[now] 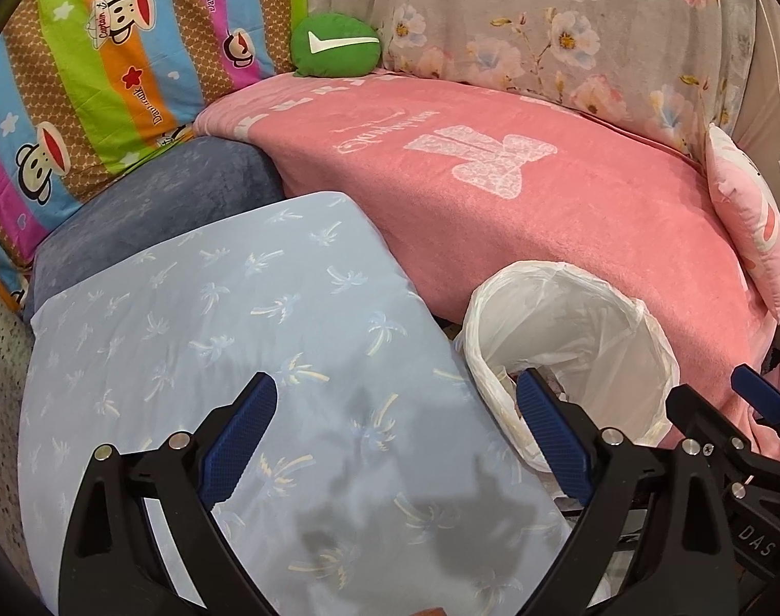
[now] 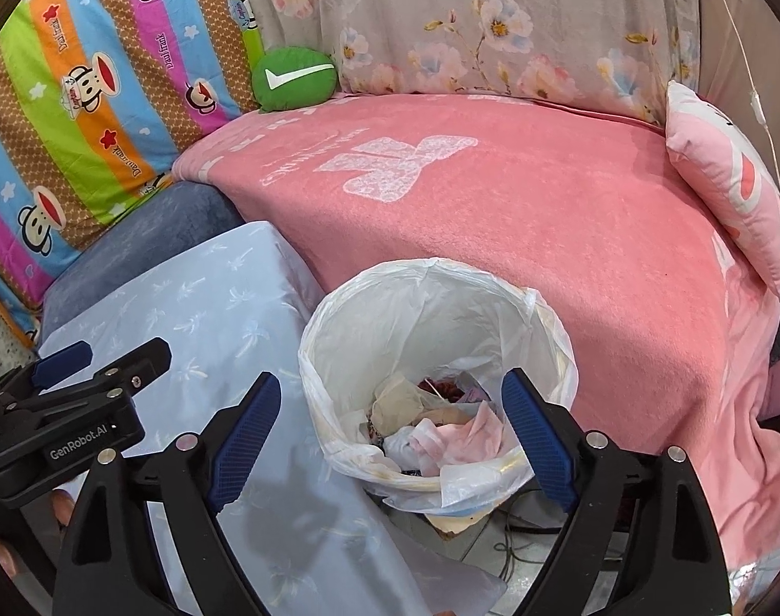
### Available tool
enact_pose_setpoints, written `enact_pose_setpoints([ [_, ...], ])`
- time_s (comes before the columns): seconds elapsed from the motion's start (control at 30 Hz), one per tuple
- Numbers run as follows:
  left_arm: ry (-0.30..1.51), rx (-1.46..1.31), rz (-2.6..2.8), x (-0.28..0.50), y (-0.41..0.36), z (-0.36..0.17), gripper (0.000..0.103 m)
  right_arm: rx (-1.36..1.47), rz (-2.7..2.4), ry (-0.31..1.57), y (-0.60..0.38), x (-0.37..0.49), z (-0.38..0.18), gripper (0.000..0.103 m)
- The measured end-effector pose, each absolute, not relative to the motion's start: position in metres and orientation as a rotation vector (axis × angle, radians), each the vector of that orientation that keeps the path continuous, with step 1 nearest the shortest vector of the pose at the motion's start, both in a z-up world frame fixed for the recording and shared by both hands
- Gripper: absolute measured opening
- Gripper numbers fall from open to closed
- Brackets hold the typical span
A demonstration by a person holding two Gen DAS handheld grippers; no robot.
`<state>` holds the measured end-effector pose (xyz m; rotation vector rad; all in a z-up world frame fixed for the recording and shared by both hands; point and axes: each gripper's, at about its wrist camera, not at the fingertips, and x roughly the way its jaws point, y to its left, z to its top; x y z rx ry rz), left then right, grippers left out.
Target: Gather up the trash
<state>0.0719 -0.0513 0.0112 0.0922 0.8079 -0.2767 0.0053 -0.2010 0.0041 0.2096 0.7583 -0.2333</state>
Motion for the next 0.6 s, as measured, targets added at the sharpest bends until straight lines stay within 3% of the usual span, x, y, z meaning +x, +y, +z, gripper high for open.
enact_pose_setpoints([
  [0.07,0.813,0.090,-0.271,0.071,-0.050,0.010,0.090,0.205,-0.230,0.757,-0.200,0.003,0.003,0.088],
  [0.13,0.816,0.092,-0.265,0.069,-0.049,0.009,0.091,0.205,-0.224,0.756,-0.199,0.001,0.001,0.098],
  [0.6,0.801,0.107,-0.226,0.056,-0.048,0.005,0.092,0.190,-0.238,0.763,-0.199,-0.008,-0.006,0.098],
])
